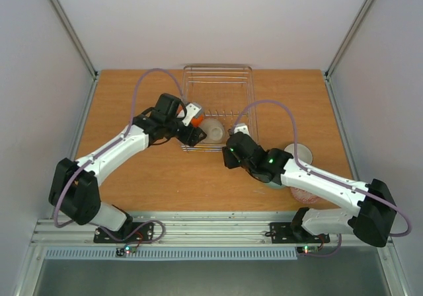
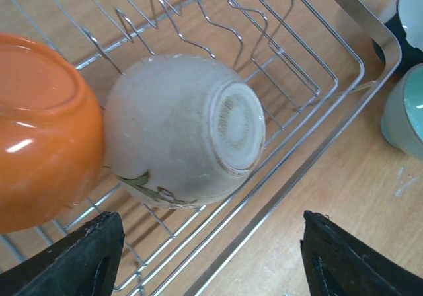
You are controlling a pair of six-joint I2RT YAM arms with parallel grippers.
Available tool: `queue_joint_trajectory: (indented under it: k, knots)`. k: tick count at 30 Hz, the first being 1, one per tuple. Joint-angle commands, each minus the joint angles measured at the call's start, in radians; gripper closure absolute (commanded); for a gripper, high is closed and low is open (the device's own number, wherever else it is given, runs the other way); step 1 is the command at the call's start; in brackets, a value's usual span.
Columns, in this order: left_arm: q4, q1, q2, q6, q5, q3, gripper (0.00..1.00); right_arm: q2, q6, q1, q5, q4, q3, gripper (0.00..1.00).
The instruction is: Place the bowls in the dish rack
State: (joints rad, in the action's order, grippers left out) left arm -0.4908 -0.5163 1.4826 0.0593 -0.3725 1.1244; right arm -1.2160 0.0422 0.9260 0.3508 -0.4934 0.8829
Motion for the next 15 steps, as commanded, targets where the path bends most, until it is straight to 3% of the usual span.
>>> queue_joint_trajectory:
  k: [1, 6, 15]
  knots:
    - [0.071, 0.002, -0.051, 0.008, 0.125, -0.032, 0.26, -0.048, -0.066, 0.004, 0.032, 0.02, 0.083, 0.33]
    - [0.103, 0.003, -0.092, 0.036, 0.209, -0.072, 0.26, -0.138, -0.097, -0.042, -0.034, 0.075, 0.143, 0.22]
    - [0.134, 0.005, -0.14, 0.066, 0.269, -0.117, 0.24, -0.189, 0.016, -0.278, -0.44, 0.38, 0.059, 0.2]
